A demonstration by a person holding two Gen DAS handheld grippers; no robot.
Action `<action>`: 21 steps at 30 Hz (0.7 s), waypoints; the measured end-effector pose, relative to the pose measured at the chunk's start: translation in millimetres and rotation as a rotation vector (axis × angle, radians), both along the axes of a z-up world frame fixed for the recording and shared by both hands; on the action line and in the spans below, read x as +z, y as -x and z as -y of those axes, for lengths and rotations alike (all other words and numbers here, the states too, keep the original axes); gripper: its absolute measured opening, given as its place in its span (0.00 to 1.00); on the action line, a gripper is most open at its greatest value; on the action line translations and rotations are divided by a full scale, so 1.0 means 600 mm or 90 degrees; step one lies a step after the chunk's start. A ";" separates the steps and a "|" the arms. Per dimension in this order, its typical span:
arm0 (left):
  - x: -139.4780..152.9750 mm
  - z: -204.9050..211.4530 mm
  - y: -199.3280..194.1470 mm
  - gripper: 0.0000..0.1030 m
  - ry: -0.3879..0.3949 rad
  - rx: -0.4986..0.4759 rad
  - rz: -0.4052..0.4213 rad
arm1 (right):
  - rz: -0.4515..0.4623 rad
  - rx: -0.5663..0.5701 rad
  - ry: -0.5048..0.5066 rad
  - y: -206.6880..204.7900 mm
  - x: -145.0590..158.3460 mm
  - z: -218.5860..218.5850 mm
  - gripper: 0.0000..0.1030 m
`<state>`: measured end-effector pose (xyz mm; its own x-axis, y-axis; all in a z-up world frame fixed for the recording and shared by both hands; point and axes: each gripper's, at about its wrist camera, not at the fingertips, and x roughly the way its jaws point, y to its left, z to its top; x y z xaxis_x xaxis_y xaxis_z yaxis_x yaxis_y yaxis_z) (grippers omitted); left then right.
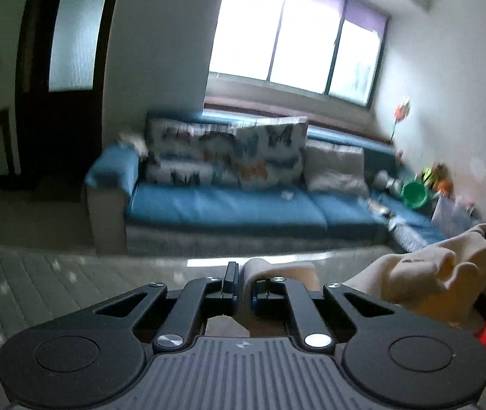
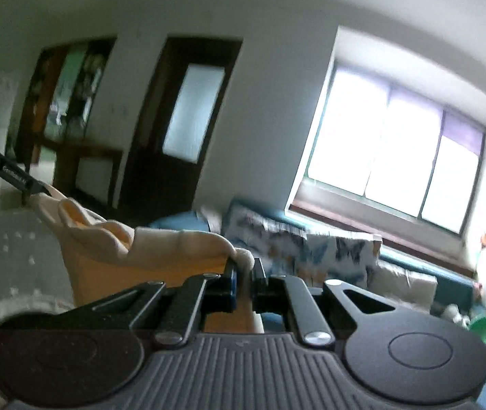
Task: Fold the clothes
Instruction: 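Lay the sweatshirt flat on the table and open both grippers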
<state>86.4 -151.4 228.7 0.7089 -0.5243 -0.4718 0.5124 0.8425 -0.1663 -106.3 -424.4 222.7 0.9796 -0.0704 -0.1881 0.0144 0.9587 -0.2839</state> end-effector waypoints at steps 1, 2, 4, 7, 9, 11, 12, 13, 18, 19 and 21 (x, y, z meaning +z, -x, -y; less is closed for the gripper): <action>0.006 -0.009 0.009 0.08 0.003 -0.004 0.011 | -0.005 0.016 -0.001 0.008 -0.003 -0.001 0.06; 0.006 -0.018 0.019 0.08 0.000 -0.009 0.015 | -0.020 0.032 -0.002 0.015 -0.011 -0.002 0.06; -0.015 -0.034 0.039 0.08 -0.024 -0.018 -0.007 | -0.061 0.061 0.000 0.031 -0.034 -0.007 0.06; -0.068 -0.052 0.074 0.08 -0.068 -0.029 -0.051 | -0.145 0.103 0.016 0.064 -0.096 -0.025 0.06; -0.118 -0.065 0.102 0.08 -0.104 -0.038 -0.088 | -0.205 0.132 0.017 0.089 -0.140 -0.036 0.06; -0.166 -0.076 0.126 0.08 -0.139 -0.046 -0.121 | -0.274 0.157 0.021 0.104 -0.187 -0.053 0.07; -0.189 -0.082 0.136 0.08 -0.151 -0.048 -0.141 | -0.306 0.166 0.026 0.111 -0.211 -0.062 0.07; -0.212 -0.088 0.145 0.08 -0.158 -0.047 -0.165 | -0.337 0.175 0.030 0.118 -0.233 -0.070 0.09; -0.294 -0.115 0.199 0.11 -0.203 -0.059 -0.227 | -0.390 0.198 0.067 0.159 -0.279 -0.097 0.18; -0.301 -0.120 0.211 0.12 -0.215 -0.059 -0.225 | -0.389 0.199 0.080 0.167 -0.279 -0.100 0.26; -0.304 -0.127 0.227 0.20 -0.241 -0.056 -0.208 | -0.382 0.196 0.098 0.179 -0.275 -0.103 0.31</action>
<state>-49.9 -75.2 46.1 0.4529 -0.3246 -0.8304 0.5566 0.8305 -0.0210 -213.7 -362.6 57.5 0.6889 0.1255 -0.7139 -0.4545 0.8420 -0.2906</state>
